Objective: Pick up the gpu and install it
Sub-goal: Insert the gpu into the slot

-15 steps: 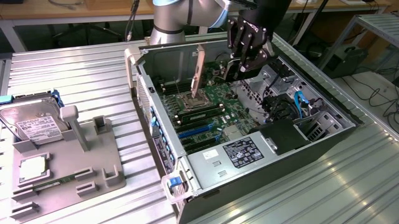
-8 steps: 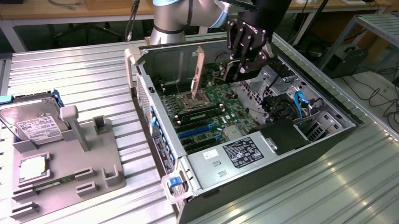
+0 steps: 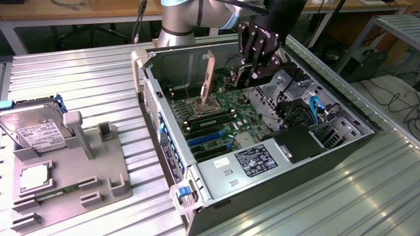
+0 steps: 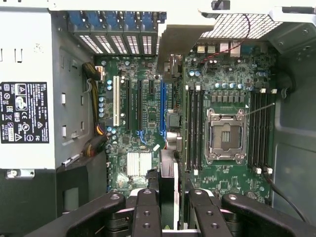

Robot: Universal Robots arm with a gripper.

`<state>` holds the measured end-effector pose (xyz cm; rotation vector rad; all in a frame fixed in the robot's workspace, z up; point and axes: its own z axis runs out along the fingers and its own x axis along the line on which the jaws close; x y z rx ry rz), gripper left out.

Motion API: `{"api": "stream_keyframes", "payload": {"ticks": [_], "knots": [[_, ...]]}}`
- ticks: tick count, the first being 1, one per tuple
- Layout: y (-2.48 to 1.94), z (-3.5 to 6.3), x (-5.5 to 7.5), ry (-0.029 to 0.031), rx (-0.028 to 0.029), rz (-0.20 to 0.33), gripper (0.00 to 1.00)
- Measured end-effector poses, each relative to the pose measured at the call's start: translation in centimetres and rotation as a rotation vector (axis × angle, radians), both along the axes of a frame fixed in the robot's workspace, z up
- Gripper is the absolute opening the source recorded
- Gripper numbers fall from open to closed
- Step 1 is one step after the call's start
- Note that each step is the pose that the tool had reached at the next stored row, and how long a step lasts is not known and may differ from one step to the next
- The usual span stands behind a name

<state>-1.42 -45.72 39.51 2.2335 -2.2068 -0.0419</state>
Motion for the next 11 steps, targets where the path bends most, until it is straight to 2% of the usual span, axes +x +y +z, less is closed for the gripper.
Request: {"api": "stream_keyframes", "payload": {"ticks": [11], "knots": [[-0.08,-0.52,-0.07,0.0001,-0.0001,0.001,0.27]]}}
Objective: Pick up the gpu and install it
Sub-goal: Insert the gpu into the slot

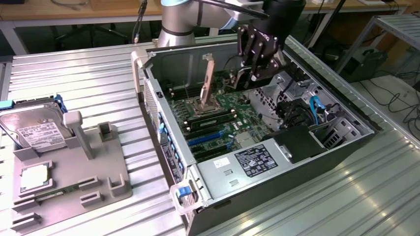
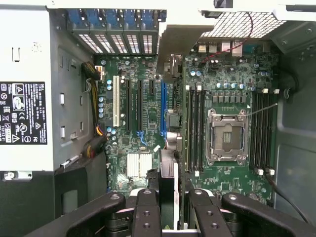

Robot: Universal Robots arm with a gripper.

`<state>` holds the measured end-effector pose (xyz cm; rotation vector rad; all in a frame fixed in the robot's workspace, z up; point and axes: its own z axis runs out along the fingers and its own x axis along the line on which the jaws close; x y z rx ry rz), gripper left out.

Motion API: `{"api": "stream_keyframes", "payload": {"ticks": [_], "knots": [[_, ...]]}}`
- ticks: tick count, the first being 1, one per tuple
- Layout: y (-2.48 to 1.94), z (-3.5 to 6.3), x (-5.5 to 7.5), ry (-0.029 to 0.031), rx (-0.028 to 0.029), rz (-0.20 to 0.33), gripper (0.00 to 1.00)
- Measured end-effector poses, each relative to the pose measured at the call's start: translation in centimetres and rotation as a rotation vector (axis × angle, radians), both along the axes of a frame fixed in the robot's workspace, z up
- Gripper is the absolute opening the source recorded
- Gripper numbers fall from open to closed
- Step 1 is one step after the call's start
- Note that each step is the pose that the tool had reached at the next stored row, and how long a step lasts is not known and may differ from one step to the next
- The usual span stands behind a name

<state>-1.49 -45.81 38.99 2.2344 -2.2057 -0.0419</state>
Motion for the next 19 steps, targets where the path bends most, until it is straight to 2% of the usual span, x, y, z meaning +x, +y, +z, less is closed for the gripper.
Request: {"api": "stream_keyframes", "payload": {"ticks": [19], "knots": [[-0.04,-1.0,-0.58,-0.0006,0.0,0.0,0.27]]}}
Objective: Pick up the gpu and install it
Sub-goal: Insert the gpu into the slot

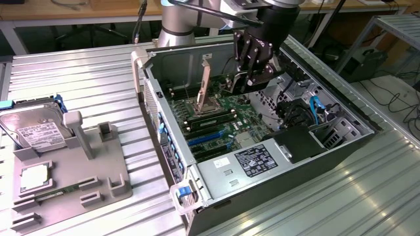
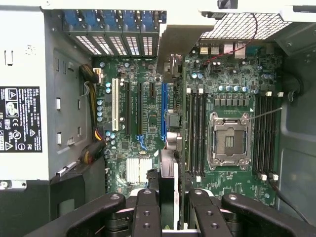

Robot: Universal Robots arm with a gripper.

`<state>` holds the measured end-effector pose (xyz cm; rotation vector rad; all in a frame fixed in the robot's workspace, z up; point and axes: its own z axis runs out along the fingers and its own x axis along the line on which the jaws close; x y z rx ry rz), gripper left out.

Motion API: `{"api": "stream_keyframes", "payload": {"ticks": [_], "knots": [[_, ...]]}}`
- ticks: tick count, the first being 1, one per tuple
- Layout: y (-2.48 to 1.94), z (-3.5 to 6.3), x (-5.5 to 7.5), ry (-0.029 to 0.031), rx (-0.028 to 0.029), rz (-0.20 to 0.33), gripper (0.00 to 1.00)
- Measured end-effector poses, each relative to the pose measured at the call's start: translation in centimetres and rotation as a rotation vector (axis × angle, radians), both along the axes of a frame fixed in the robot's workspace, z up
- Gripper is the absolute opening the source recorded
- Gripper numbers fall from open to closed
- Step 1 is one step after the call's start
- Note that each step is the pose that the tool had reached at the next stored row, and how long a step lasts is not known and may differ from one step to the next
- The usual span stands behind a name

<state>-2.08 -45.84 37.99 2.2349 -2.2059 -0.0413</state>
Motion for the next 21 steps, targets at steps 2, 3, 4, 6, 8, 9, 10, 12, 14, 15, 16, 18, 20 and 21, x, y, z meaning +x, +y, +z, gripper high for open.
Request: {"api": "stream_keyframes", "payload": {"ticks": [2,3,4,6,8,9,10,12,14,15,16,18,20,21], "knots": [[0.0,-0.08,-0.02,0.0,0.0,0.0,0.27],[0.0,-0.12,-0.03,0.0,-0.0001,0.0,0.27],[0.0,-0.16,-0.03,0.0,0.0,0.0,0.27],[0.0,-0.25,-0.04,0.0001,0.0,0.0,0.27],[0.0,-0.32,-0.06,0.0,0.0,0.0,0.27],[0.0,-0.35,-0.06,0.0001,0.0,0.0,0.27],[0.0,-0.39,-0.07,0.0001,0.0,0.0,0.27],[0.0,-0.47,-0.07,0.0,0.0,0.0,0.27],[0.0,-0.58,-0.08,0.0,0.0,0.0,0.27],[0.0,-0.61,-0.08,0.0001,0.0,0.0,0.27],[0.0,-0.66,-0.08,0.0,0.0,0.0,0.27],[0.0,-0.74,-0.08,0.0001,0.0,0.0,0.27],[0.0,-0.83,-0.08,0.0001,0.0,0.0,0.27],[0.0,-0.88,-0.08,0.0,0.0,0.0,0.27]]}}
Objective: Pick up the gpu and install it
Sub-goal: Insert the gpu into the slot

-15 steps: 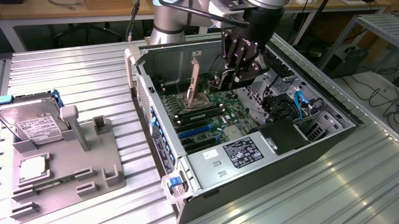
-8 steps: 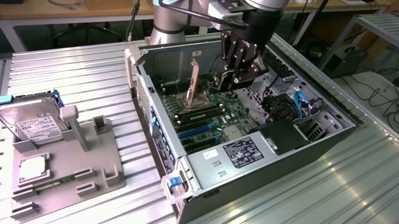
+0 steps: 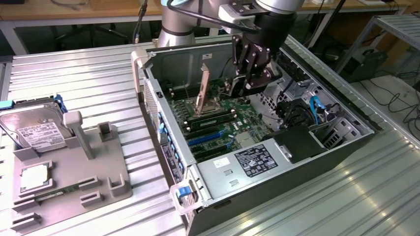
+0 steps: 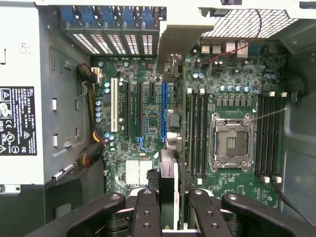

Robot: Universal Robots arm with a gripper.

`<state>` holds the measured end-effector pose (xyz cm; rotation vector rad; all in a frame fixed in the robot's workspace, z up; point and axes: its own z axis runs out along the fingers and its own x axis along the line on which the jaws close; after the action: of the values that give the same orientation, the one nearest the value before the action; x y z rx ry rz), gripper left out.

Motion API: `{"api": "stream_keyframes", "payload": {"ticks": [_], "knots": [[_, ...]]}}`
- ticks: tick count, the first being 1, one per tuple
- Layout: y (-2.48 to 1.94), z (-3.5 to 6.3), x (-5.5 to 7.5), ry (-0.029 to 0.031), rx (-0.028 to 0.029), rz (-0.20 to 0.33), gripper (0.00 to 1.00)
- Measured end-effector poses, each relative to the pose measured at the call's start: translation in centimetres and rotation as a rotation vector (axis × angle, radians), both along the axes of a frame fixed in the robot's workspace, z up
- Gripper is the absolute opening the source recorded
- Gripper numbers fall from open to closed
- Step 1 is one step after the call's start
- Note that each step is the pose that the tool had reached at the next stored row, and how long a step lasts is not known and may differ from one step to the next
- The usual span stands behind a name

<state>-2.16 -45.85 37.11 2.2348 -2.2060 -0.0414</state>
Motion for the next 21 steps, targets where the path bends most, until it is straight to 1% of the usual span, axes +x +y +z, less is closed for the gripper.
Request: {"api": "stream_keyframes", "payload": {"ticks": [10,13,17,18,19,21], "knots": [[-0.01,-0.51,0.0,0.0,0.0,0.0,0.27],[-0.01,-0.8,-0.1,0.0,-0.0001,0.0,0.27],[-0.01,-1.27,-0.2,-0.0021,0.0,0.0,0.27],[-0.01,-1.33,-0.4,-0.0067,-0.0001,0.0,0.27],[-0.01,-1.51,-0.6,-0.0073,0.0001,0.0,0.27],[-0.01,-1.92,-0.8,-0.0073,-0.0015,0.0,0.27]]}}
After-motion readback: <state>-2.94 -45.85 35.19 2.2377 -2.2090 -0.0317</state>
